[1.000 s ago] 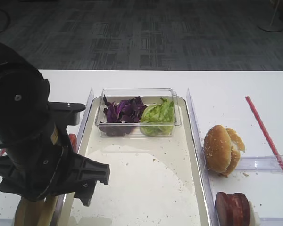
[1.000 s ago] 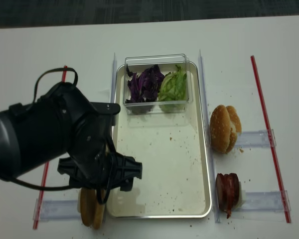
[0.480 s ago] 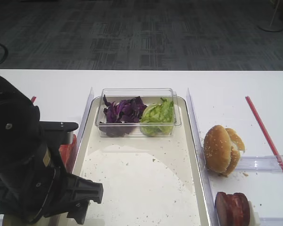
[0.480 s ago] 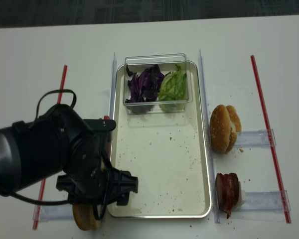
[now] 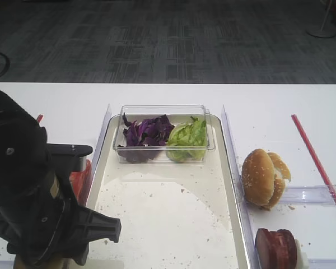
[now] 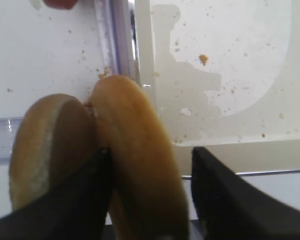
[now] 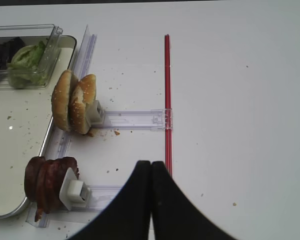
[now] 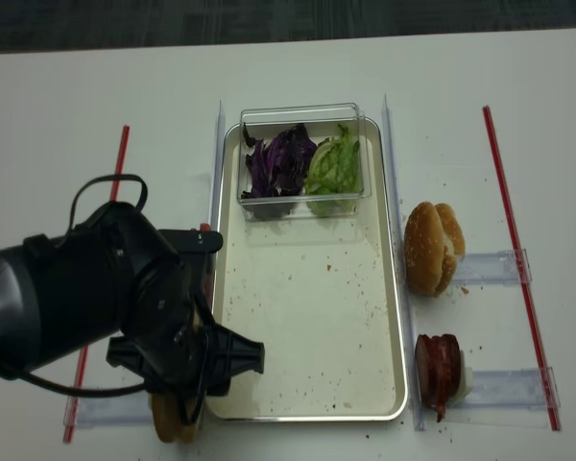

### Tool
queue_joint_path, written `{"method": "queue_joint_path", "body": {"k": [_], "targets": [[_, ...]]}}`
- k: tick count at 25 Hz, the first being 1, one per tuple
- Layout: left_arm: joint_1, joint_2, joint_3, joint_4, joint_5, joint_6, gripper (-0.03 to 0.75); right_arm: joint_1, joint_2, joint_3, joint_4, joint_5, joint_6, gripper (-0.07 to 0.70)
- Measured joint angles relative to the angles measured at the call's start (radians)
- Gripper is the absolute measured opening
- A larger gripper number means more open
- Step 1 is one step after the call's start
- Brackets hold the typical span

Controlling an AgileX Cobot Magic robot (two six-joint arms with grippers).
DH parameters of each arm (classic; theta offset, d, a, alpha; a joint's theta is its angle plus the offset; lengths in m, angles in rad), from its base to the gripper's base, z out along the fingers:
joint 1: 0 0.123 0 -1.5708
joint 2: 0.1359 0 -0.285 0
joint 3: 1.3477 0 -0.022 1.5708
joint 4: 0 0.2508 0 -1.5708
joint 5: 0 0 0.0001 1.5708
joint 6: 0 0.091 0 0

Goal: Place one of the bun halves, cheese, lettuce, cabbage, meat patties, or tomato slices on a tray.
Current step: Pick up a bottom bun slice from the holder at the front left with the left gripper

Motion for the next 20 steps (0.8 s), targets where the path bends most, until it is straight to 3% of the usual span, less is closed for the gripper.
{"method": "queue_joint_path", "body": {"k": [11, 20], "targets": [[0.0, 0.0, 0.0, 0.009, 0.008, 0.0, 0.078, 0.0, 0.0, 0.0, 0.0, 0.0, 0.0, 0.364], [0.0, 0.0, 0.0, 0.015, 0.013, 0.0, 0.045, 0.0, 0.0, 0.0, 0.0, 0.0, 0.0, 0.364]]}}
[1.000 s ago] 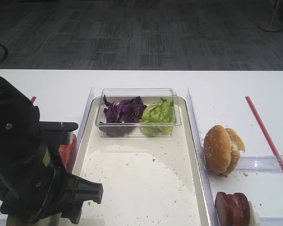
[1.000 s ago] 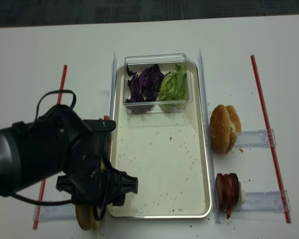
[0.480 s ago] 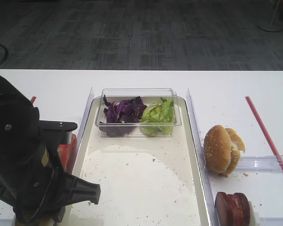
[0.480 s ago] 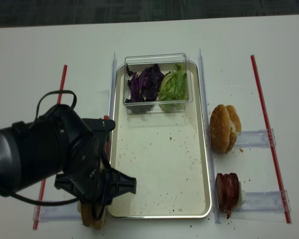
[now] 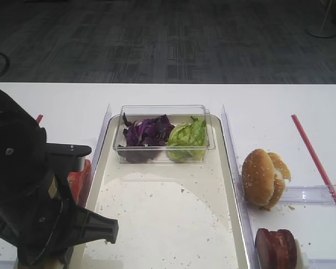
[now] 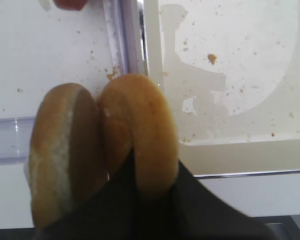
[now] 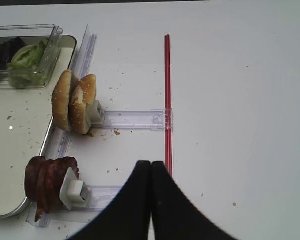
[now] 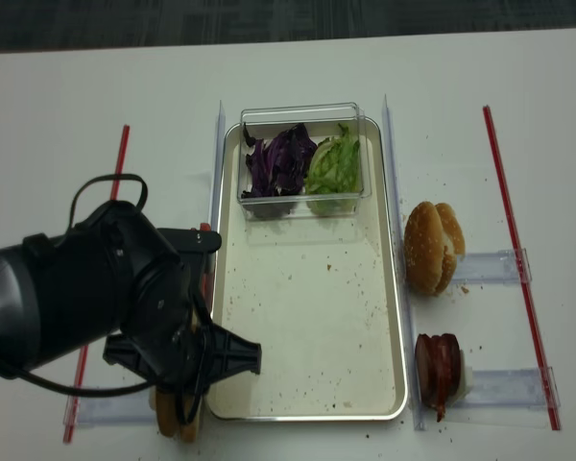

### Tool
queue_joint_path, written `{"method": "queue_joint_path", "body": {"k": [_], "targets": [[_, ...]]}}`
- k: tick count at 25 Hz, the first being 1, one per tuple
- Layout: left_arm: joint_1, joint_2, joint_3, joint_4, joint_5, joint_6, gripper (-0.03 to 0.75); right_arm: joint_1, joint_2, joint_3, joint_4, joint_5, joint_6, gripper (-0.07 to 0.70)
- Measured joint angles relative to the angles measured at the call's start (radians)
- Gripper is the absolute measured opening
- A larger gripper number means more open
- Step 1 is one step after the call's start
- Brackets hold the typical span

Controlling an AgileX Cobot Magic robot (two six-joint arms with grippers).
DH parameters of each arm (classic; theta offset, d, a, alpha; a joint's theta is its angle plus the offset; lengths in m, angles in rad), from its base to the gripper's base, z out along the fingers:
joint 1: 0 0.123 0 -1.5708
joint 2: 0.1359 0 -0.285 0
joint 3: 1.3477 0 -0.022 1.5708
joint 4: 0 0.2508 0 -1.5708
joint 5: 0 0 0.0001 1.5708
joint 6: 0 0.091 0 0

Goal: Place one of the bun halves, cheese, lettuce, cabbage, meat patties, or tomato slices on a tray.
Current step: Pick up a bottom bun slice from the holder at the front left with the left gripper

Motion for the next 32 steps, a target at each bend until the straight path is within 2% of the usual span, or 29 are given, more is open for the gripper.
{"method": "queue_joint_path", "body": {"k": [7, 10, 16, 19, 26, 32], "targets": [[0.0, -0.034, -0.002, -0.002, 0.017, 0.0, 0.044, 0.0, 0.0, 0.0, 0.0, 0.0, 0.0, 0.364], [0.0, -0.07, -0.039, -0.006, 0.047, 0.0, 0.043, 0.0, 0.0, 0.0, 0.0, 0.0, 0.0, 0.364], [0.0, -0.088, -0.155, 0.021, 0.175, 0.0, 0.043, 0.0, 0.0, 0.0, 0.0, 0.0, 0.0, 0.364], [0.0, -0.088, -0.2, 0.03, 0.215, 0.0, 0.042, 0.0, 0.0, 0.0, 0.0, 0.0, 0.0, 0.364], [0.0, -0.088, -0.27, 0.06, 0.24, 0.001, 0.041, 0.0, 0.0, 0.0, 0.0, 0.0, 0.0, 0.364], [0.047, -0.088, -0.277, 0.064, 0.246, 0.029, 0.041, 0.0, 0.0, 0.0, 0.0, 0.0, 0.0, 0.364]]}}
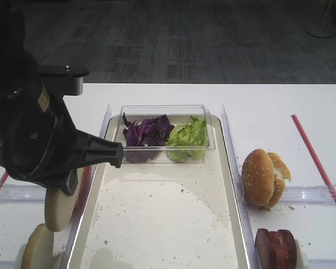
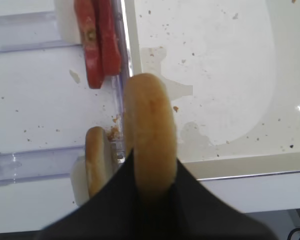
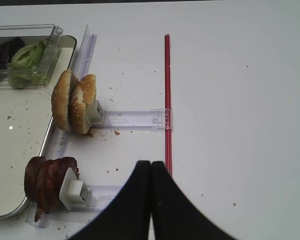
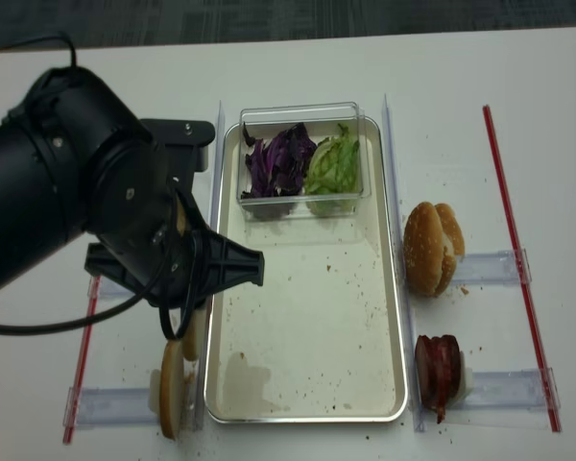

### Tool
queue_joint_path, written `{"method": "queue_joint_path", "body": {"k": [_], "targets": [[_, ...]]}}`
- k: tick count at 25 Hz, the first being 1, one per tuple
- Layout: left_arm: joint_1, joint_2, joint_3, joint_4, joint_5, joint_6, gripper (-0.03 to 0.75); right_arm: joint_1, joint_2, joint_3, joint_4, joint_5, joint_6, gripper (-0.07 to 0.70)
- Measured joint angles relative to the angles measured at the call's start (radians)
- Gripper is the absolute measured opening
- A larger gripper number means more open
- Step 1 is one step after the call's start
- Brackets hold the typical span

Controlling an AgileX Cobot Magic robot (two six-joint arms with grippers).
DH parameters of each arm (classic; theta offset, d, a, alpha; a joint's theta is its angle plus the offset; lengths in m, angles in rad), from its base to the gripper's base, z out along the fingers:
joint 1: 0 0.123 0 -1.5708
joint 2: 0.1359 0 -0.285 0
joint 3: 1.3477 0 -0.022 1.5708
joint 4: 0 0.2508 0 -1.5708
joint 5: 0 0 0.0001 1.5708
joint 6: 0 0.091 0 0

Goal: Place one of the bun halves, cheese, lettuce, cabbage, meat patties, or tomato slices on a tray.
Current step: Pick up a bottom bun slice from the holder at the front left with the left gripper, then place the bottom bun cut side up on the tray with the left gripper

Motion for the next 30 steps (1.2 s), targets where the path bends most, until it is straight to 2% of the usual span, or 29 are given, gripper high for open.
{"method": "queue_joint_path", "body": {"k": [4, 8, 11, 20, 23, 30], "targets": [[0.052, 0.0, 0.0, -0.005, -0.007, 0.046, 0.041, 0.0, 0.0, 0.0, 0.0, 0.0, 0.0, 0.364], [0.107, 0.009, 0.0, -0.054, -0.048, 0.109, 0.041, 0.0, 0.0, 0.0, 0.0, 0.0, 0.0, 0.364], [0.13, 0.033, -0.004, -0.077, -0.059, 0.146, 0.041, 0.0, 0.0, 0.0, 0.0, 0.0, 0.0, 0.364], [0.138, 0.081, -0.063, -0.105, -0.068, 0.198, 0.041, 0.0, 0.0, 0.0, 0.0, 0.0, 0.0, 0.364], [0.138, 0.081, -0.063, -0.171, -0.074, 0.271, 0.042, 0.0, 0.0, 0.0, 0.0, 0.0, 0.0, 0.364], [0.138, 0.081, -0.063, -0.469, -0.151, 0.521, 0.041, 0.0, 0.0, 0.0, 0.0, 0.0, 0.0, 0.364]]}}
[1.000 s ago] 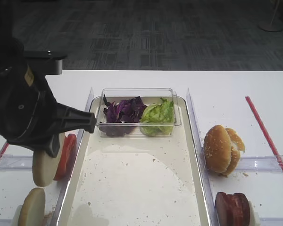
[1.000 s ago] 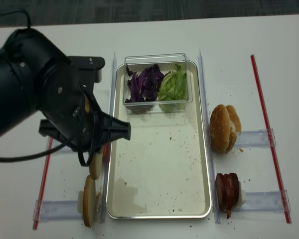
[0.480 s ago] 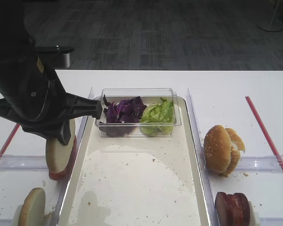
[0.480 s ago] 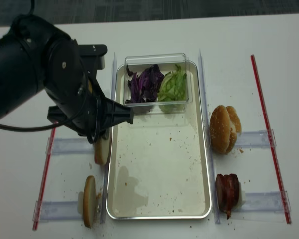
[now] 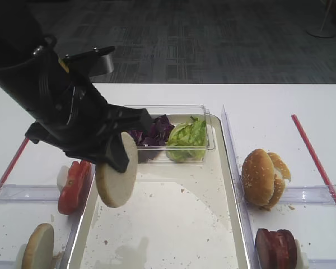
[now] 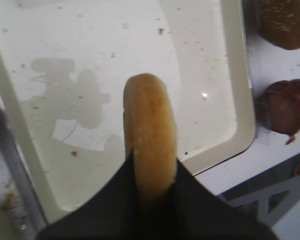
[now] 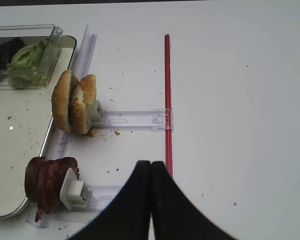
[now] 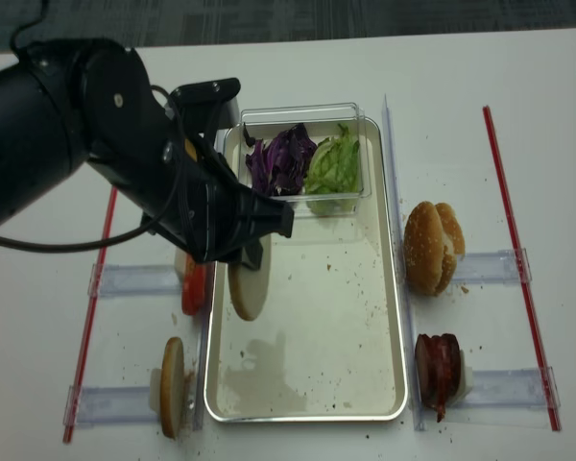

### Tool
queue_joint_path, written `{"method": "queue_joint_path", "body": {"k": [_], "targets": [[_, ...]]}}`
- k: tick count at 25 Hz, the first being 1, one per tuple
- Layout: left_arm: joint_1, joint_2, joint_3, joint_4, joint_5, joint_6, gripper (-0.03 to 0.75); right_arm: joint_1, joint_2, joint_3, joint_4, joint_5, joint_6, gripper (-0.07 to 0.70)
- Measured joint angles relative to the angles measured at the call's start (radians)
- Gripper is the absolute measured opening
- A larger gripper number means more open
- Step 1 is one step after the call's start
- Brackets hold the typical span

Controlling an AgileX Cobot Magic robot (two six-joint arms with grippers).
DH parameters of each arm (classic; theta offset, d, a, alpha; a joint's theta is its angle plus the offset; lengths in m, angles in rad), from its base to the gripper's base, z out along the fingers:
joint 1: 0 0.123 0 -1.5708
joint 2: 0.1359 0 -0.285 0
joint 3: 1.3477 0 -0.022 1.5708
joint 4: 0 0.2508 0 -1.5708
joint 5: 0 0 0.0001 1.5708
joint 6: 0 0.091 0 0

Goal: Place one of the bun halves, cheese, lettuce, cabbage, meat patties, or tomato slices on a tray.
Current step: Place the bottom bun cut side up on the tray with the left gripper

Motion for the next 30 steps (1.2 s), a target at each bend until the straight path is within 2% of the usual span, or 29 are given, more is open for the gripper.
{"method": "queue_joint_path", "body": {"k": [4, 12, 18, 30], "targets": [[0.0, 0.0, 0.0, -0.144, -0.014, 0.122, 0.043, 0.0, 0.0, 0.0, 0.0, 0.0, 0.0, 0.364], [0.0, 0.0, 0.0, -0.344, -0.06, 0.273, 0.041, 0.0, 0.0, 0.0, 0.0, 0.0, 0.0, 0.364], [0.0, 0.038, 0.0, -0.372, -0.069, 0.3, 0.041, 0.0, 0.0, 0.0, 0.0, 0.0, 0.0, 0.364], [0.0, 0.267, 0.0, -0.449, -0.087, 0.406, 0.041, 0.0, 0.0, 0.0, 0.0, 0.0, 0.0, 0.364]]}}
